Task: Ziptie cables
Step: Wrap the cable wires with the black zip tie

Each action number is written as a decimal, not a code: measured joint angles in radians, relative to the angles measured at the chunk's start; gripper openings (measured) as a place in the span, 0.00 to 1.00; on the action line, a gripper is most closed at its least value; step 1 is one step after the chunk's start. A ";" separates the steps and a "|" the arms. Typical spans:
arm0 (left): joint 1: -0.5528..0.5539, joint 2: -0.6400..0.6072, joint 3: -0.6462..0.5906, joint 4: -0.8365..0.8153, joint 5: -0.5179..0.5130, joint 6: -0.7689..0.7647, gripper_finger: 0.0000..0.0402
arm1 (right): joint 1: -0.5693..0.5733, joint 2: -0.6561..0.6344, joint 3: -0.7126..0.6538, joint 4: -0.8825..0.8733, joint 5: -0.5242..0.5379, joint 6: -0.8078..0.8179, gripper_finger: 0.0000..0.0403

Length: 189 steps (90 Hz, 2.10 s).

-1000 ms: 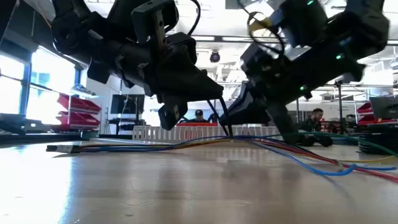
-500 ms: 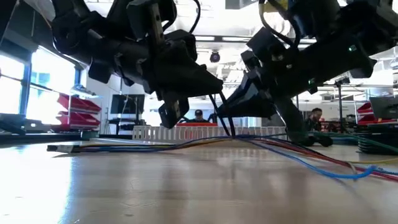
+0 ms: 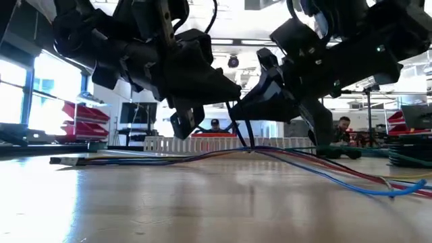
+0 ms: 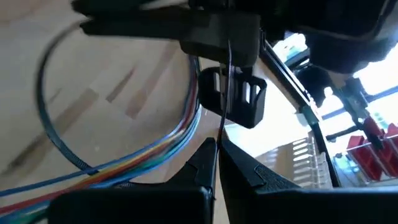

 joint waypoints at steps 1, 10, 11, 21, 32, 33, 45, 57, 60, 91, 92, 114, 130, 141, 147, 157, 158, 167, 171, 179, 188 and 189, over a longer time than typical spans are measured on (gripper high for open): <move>-0.001 0.000 0.000 0.000 0.000 0.000 0.00 | 0.000 0.000 0.000 0.000 -0.001 -0.002 0.00; -0.006 0.000 0.000 0.000 0.000 0.001 0.00 | 0.001 0.000 0.000 0.000 -0.019 0.007 0.00; -0.006 0.000 0.000 0.000 -0.001 0.001 0.00 | 0.000 0.000 0.000 0.000 -0.021 0.009 0.00; -0.012 0.000 0.000 0.000 -0.006 0.003 0.00 | -0.013 0.000 0.000 -0.006 -0.031 0.034 0.00; -0.019 0.000 0.000 0.000 -0.016 0.008 0.00 | -0.020 0.000 -0.001 -0.006 -0.057 0.039 0.00; -0.019 0.000 0.000 0.000 -0.017 0.008 0.00 | -0.020 0.000 -0.001 -0.006 -0.060 0.039 0.00; -0.020 0.000 0.000 0.000 -0.018 0.009 0.00 | -0.018 0.000 -0.001 -0.014 -0.069 0.011 0.00; -0.020 0.000 0.000 0.000 -0.018 0.010 0.00 | -0.019 0.000 -0.001 -0.016 -0.068 -0.007 0.00; -0.020 0.000 0.000 0.000 -0.018 0.010 0.00 | -0.019 0.000 -0.001 -0.016 -0.068 -0.007 0.00; -0.020 0.001 0.000 0.000 -0.018 0.008 0.00 | 0.009 0.000 -0.002 0.039 -0.074 -0.048 0.00; -0.020 0.001 0.000 0.000 -0.018 0.008 0.00 | 0.010 0.000 -0.002 0.041 -0.074 -0.049 0.00; -0.020 0.001 0.000 0.000 -0.018 0.008 0.00 | 0.027 0.000 -0.002 0.061 -0.068 -0.097 0.00; -0.020 0.001 0.000 0.005 -0.004 -0.006 0.00 | 0.028 0.000 -0.002 0.062 -0.040 -0.204 0.00; -0.019 0.001 0.000 0.005 0.025 -0.037 0.00 | 0.028 0.000 -0.002 0.070 -0.021 -0.314 0.00; -0.018 0.001 0.000 0.005 0.027 -0.046 0.00 | 0.028 0.000 -0.002 0.072 -0.021 -0.369 0.00; -0.010 0.001 0.000 0.005 0.034 -0.061 0.00 | 0.030 0.000 -0.002 0.072 -0.020 -0.445 0.00; -0.008 0.001 0.000 0.005 0.036 -0.062 0.00 | 0.029 0.000 -0.002 0.072 -0.020 -0.452 0.00; 0.010 0.004 0.000 0.005 0.068 -0.070 0.00 | 0.030 0.000 -0.002 0.076 -0.020 -0.494 0.00; 0.018 0.005 0.000 0.004 0.084 -0.070 0.00 | 0.030 0.000 -0.002 0.076 -0.020 -0.507 0.00; 0.033 0.010 0.000 0.010 0.109 -0.071 0.00 | 0.030 0.001 -0.001 0.084 -0.020 -0.518 0.00; 0.044 0.013 0.000 0.004 0.136 -0.082 0.00 | 0.030 0.001 -0.001 0.095 -0.020 -0.524 0.00; 0.045 0.014 0.000 0.005 0.138 -0.084 0.00 | 0.030 0.001 -0.001 0.096 -0.020 -0.527 0.00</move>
